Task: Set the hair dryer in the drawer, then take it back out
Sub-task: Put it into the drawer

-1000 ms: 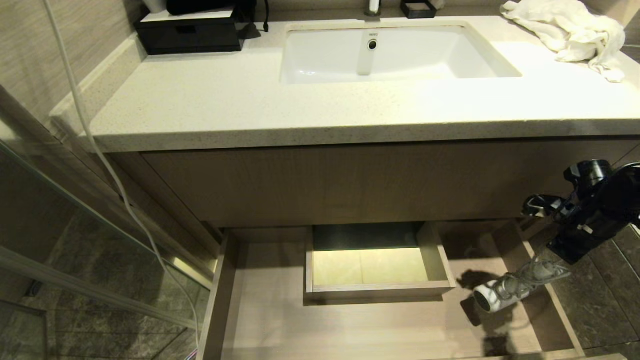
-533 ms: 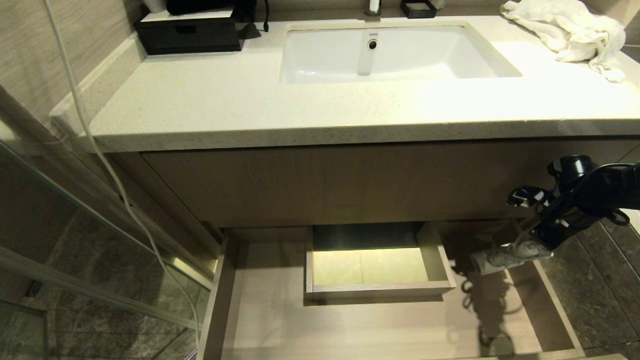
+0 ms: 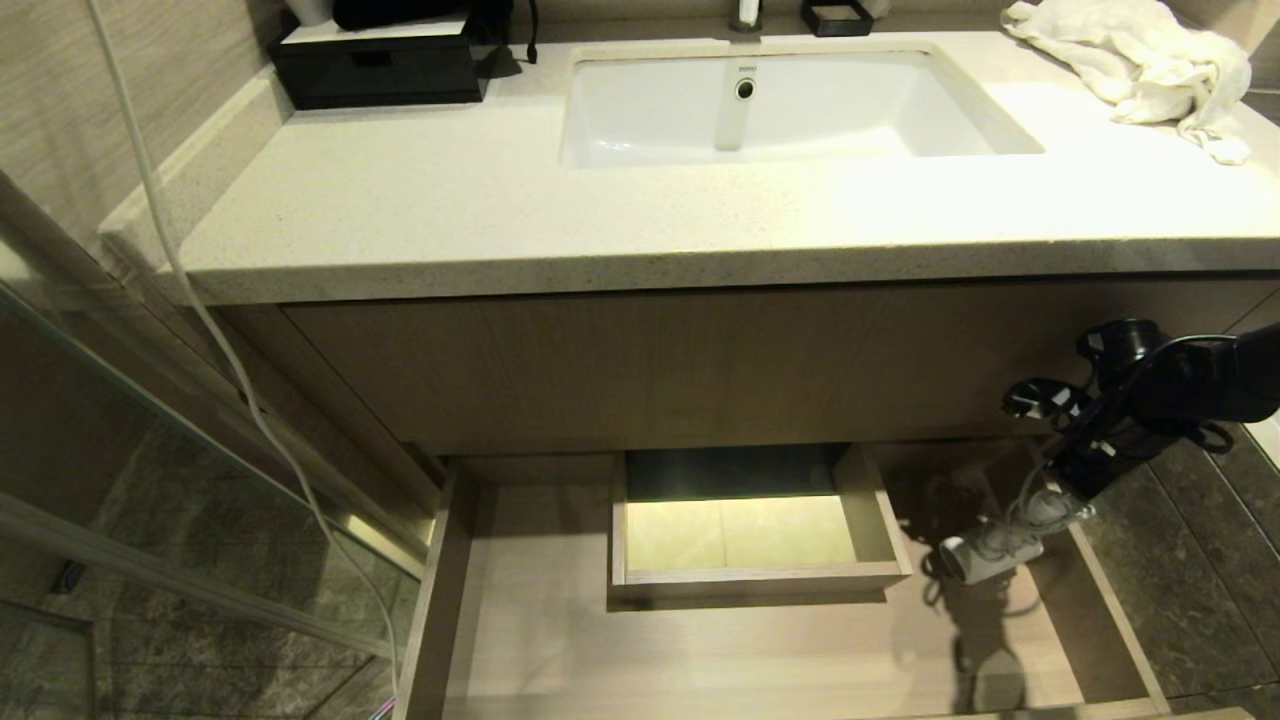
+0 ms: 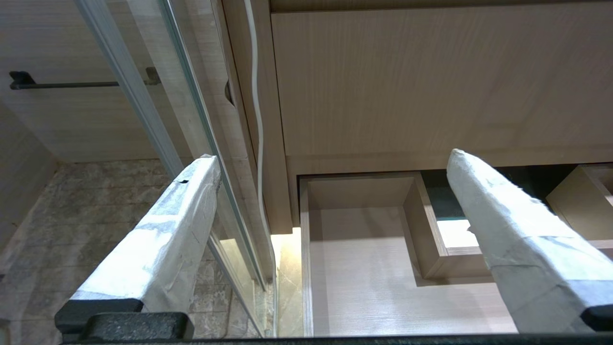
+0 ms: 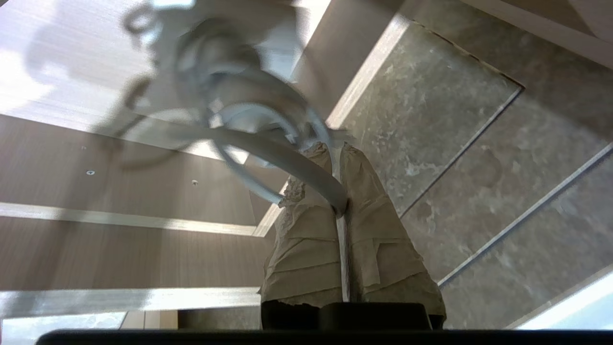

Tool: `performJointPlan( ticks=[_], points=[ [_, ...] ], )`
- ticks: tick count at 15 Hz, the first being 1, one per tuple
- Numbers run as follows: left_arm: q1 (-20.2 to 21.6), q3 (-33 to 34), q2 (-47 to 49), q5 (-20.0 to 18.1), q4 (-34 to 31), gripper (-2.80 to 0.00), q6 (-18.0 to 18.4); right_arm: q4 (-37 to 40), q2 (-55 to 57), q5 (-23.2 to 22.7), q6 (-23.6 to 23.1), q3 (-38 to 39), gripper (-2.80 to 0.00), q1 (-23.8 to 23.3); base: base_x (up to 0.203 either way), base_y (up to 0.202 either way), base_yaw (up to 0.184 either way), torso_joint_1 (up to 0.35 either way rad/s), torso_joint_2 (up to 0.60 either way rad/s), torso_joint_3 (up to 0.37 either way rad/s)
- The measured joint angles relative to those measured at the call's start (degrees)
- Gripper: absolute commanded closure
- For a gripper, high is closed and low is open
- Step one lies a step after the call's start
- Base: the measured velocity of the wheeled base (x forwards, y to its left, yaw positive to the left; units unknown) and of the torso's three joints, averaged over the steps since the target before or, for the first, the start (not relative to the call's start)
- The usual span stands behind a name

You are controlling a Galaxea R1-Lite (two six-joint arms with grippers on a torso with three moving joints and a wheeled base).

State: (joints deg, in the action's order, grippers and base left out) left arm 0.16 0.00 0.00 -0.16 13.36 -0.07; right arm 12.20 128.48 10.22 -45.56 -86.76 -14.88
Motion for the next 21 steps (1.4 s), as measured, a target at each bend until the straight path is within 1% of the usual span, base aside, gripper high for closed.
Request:
performJointPlan(
  ticks=[8,17,19,21],
  points=[
    [-0.02,-0.02,0.02,-0.02,0.0,-2.8,0.0,0.56,0.94,-0.07,-0.13,0.43,-2.8,0.2,0.0,0.0,0.0,0.0,0.0,0.0],
    [0.0,0.0,0.02,0.0,0.0,-2.8,0.02,1.05,-1.77,-0.02,-0.04,2.1,-2.8,0.43,0.0,0.0,0.0,0.0,0.0,0.0],
    [0.0,0.0,0.0,-0.01,0.01,-2.8,0.0,1.09,-2.1,1.57,-0.02,3.16,-2.8,0.3,0.0,0.0,0.0,0.0,0.0,0.0],
    [0.0,0.0,0.0,-0.02,-0.02,-2.8,0.0,1.41,-1.82,4.59,0.05,3.35,-2.8,-0.4,0.0,0.0,0.0,0.0,0.0,0.0]
  ],
)
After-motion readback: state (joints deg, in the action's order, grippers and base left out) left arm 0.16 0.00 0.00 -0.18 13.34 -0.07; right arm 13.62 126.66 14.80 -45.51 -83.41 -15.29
